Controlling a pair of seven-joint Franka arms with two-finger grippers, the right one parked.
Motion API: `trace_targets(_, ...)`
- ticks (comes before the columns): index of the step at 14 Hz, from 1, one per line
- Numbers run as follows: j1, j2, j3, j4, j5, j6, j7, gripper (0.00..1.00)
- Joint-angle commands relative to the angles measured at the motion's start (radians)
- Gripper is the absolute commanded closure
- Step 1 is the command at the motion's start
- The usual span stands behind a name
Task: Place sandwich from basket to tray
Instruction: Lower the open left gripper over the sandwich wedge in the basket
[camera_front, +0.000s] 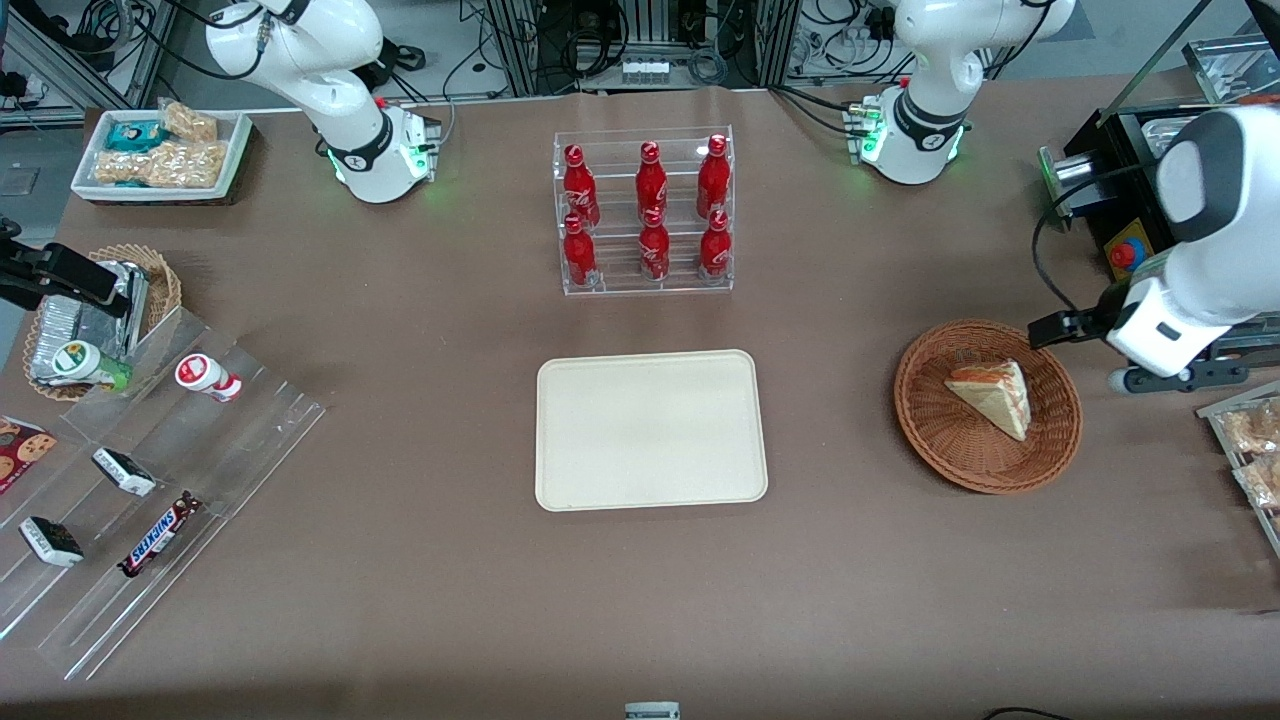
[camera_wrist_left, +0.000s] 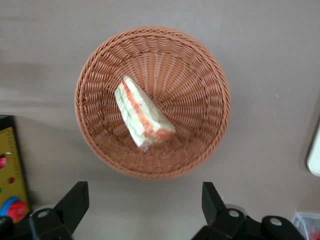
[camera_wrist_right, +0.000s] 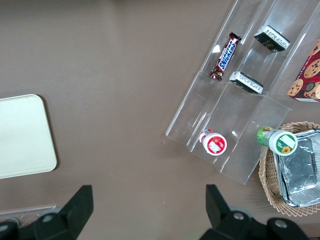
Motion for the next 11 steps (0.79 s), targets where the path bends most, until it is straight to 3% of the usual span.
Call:
trace_targets(1,0.002,-0.05,-0.005,-0.145,0.014,0.14,-0.134,0.0)
trace_targets(6,0.003,-0.039,-0.004,-0.291,0.011,0.383,-0.513,0.0)
trace_targets(9,0.003,0.025,-0.002,-0.303,0.011,0.486,-0.786,0.0)
trace_targets(11,0.003,0.066,0.002,-0.305,0.013,0.512,-0.848,0.0)
